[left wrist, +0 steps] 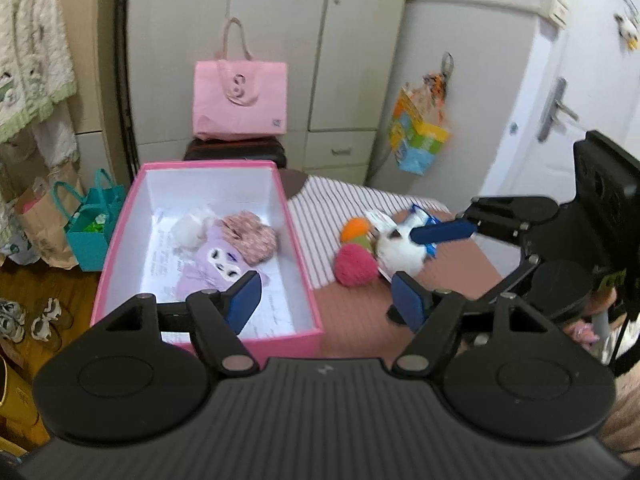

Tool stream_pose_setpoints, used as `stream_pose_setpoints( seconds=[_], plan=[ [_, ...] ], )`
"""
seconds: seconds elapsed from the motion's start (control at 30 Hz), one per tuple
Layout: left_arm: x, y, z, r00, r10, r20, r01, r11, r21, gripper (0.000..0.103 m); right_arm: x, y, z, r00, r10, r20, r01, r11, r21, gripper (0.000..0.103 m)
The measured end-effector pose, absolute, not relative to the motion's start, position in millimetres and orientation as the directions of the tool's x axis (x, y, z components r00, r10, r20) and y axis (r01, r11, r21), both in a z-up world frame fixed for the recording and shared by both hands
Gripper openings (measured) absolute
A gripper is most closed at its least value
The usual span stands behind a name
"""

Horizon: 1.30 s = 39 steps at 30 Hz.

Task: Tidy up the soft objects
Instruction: 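Move the left tool back toward the white plush with brown tail, then grasp the white plush with the left tool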

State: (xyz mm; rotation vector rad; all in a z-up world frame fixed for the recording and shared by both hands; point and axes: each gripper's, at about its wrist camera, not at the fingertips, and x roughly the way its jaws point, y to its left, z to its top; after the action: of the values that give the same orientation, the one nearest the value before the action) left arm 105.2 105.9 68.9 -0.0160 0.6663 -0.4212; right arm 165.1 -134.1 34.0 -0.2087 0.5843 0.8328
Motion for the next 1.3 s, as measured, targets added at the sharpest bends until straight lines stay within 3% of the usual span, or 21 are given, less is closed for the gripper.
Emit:
stream_pose_setpoints(
  seconds=[0.47,0.77,0.9,1.1,1.3],
  plan=[
    [95,34,52,0.569,-0.465,-0.678,0.518,0.843,-0.144,0.072,129,-229,5,0.6,0.543,-0.587,-0.632,0.772,0.068,0.087],
    [115,-5,20,0.514,-0.497,-0.699,0.546,0.818,-0.181,0.072,130,-263,-29,0.636,0.555,-0.535,-0.596,0.795,0.116,0.087],
    [122,-18,11,0.549,-0.532,-0.645,0.577,0.799,-0.168,0.072,141,-276,-46,0.624,0.614,-0.484,-0.606,0.771,0.197,0.087],
    [140,-31,-2,0.601,-0.548,-0.582,0.575,0.802,-0.162,0.071,169,-276,-81,0.645,0.597,-0.477,-0.599,0.783,0.169,0.087],
    [175,-48,-21,0.582,-0.543,-0.606,0.534,0.817,-0.218,0.069,195,-272,-96,0.687,0.54,-0.487,-0.568,0.816,0.104,0.087]
  ],
)
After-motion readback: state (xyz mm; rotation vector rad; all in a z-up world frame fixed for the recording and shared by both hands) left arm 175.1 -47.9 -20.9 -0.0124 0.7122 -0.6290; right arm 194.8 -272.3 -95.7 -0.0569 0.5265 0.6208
